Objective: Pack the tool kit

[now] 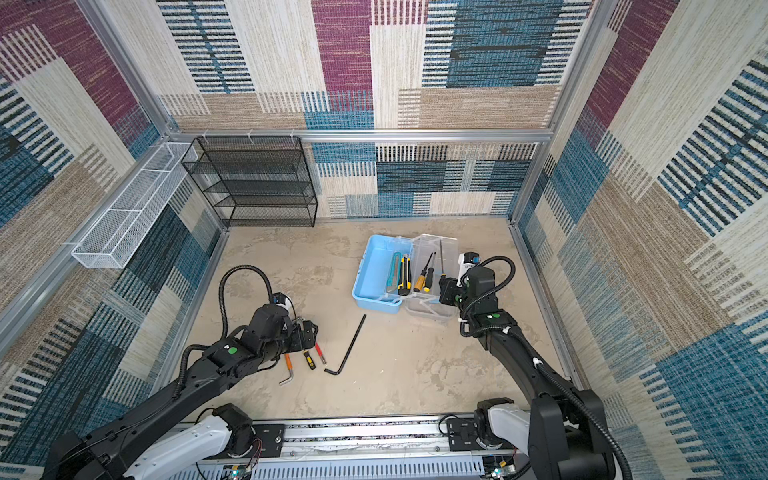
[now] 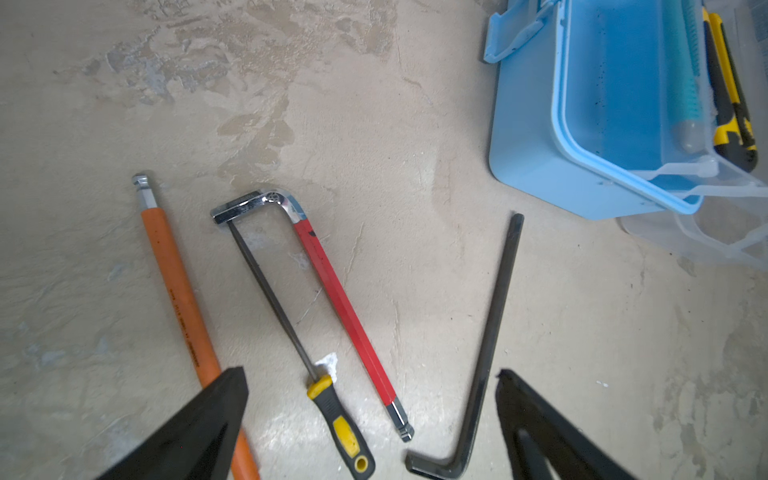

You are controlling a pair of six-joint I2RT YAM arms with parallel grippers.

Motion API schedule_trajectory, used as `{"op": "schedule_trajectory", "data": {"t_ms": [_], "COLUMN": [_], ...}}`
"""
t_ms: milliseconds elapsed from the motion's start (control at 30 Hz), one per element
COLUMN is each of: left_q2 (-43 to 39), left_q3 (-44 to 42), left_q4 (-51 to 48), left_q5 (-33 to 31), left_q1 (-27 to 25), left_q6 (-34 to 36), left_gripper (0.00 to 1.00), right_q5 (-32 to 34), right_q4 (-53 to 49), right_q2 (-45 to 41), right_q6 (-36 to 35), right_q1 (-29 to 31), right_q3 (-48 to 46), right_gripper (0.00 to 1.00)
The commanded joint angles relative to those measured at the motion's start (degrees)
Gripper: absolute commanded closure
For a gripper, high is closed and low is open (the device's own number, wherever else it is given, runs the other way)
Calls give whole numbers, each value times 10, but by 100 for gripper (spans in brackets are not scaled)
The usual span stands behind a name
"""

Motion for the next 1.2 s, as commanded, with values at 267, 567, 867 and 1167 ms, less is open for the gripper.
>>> {"op": "schedule_trajectory", "data": {"t_ms": [267,567,867,1167], "left_q2": [-5,-3,-4,29], "left_q3": [-1,-1,-4,-8], "left_q4": [-26,-44,-93,-106], "left_q5": [-12,-15,-20,-10], "left_q1": [-1,0,-5,-31], "left_q6": [6,2,-27,-53], "left_gripper": [3,4,4,18], "right_q5": [3,14,36,50], "right_q4": [-9,-2,1,23], "right_q2": [10,-22,-66,-77], "right_q6": [19,7,-25,-28], "right_q1": [-1,-1,-1,-1], "right_q3": [13,5,-20,-41], "right_gripper": [69,54,22,15]}}
